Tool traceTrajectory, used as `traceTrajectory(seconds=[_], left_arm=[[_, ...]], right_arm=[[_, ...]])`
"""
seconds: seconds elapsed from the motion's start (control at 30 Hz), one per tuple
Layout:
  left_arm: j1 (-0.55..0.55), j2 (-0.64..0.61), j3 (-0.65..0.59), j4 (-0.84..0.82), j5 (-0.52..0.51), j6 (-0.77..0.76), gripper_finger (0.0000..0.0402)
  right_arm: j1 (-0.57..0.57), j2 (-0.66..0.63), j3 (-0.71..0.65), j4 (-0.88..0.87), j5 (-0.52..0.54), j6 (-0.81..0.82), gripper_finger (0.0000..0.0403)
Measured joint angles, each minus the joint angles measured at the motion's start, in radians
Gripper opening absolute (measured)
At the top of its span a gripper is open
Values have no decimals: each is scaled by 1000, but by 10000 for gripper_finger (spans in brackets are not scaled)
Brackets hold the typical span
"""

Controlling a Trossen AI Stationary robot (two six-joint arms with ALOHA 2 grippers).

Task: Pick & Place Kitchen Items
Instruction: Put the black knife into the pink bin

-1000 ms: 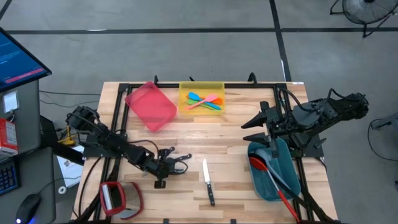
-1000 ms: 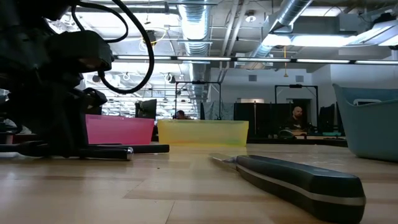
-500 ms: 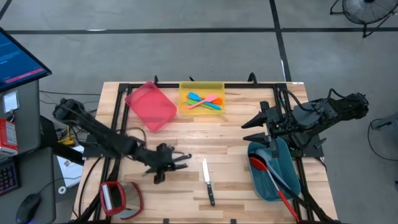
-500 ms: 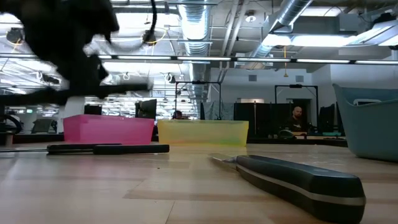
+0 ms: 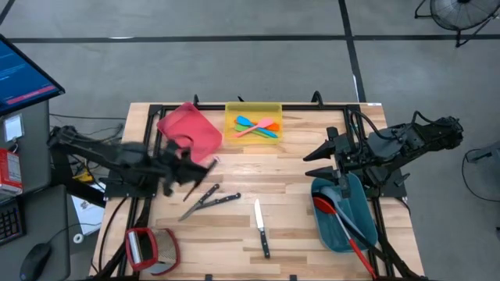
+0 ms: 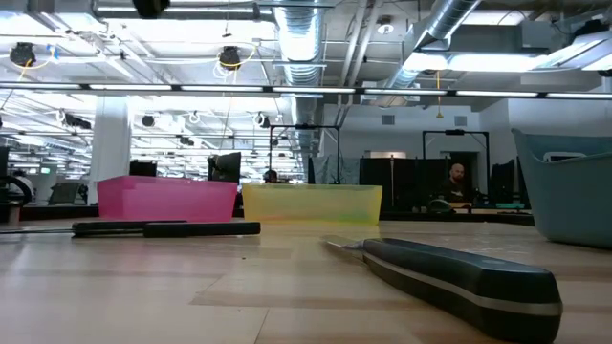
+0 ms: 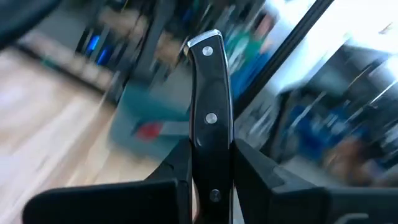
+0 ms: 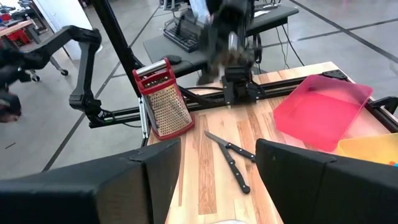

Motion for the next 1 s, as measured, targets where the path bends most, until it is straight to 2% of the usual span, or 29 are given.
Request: traceTrajectory(seconds=[0.2,0.4,0.57,0.67,0.77,0.83,0.9,1.0], left_arm=[[3,-132,2,209,34,70,54],[2,-155,2,440,106,134,54],[2,-144,3,449,105,137,54],[2,-118,3,447,61,182,54],[2,-82,3,436,-21,262,54],[2,-53,3,429,-129,336,54],[2,-17,2,426,-283,396,54],[2,38,2,429,-568,460,56]], right_arm=[[0,0,0,0,0,0,202],[0,0,0,0,1,0,202],[0,0,0,0,1,0,202],[0,0,0,0,1,0,202],[0,0,0,0,1,0,202],[0,0,0,4,1,0,202],[0,0,0,9,1,2,202],[0,0,0,14,1,17,202]])
